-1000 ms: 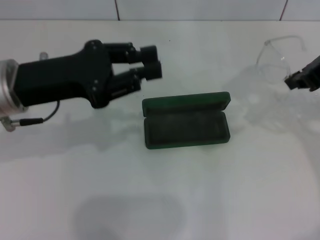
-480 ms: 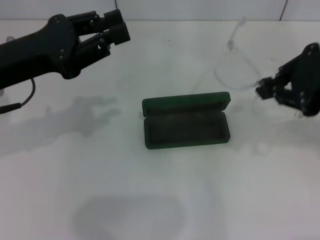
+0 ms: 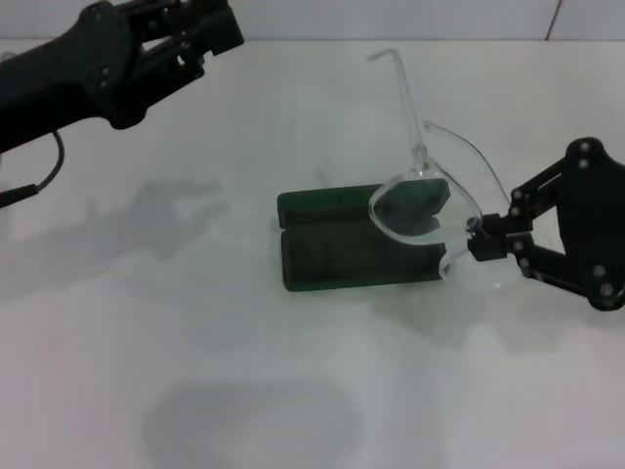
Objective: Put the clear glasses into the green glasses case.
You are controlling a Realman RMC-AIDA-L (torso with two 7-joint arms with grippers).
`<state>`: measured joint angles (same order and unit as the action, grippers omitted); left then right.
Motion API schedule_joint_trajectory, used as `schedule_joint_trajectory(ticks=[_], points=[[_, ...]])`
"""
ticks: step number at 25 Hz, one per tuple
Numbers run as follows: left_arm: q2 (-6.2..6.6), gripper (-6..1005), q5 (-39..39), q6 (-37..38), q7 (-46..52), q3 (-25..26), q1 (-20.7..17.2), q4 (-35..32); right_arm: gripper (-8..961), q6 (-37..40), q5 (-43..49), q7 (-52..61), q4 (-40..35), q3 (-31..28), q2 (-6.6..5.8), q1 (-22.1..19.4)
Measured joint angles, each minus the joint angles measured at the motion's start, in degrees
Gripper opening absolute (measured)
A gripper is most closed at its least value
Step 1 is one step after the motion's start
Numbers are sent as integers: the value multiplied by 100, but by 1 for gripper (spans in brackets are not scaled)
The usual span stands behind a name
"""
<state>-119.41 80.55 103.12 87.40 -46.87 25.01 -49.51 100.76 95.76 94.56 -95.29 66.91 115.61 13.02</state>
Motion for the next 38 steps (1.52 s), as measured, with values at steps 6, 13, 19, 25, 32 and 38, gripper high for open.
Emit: schedule_joint_trajectory(ticks=[6, 13, 19, 25, 32, 38], points=[[-6, 301, -91, 21, -8, -9, 58, 216, 60, -62, -245, -1043, 707, 54, 18, 32], [-7, 185, -137, 46, -155, -60, 57, 352, 61, -84, -718, -1676, 1461, 82, 28, 248], [-10, 61, -194, 225, -458, -331, 59, 399, 61, -84, -974, -1806, 1904, 245, 31, 518], [-15, 57, -493, 262, -687, -640, 105, 547, 61, -107, -1041, -1835, 2246, 474, 32, 746], [-12, 56, -654, 371, -684, -772, 116, 567, 61, -143, -1046, -1845, 2449, 526, 32, 852], [-16, 56, -661, 397, -697, -1061, 143, 591, 61, -163, -1049, -1861, 2468, 525, 32, 857]])
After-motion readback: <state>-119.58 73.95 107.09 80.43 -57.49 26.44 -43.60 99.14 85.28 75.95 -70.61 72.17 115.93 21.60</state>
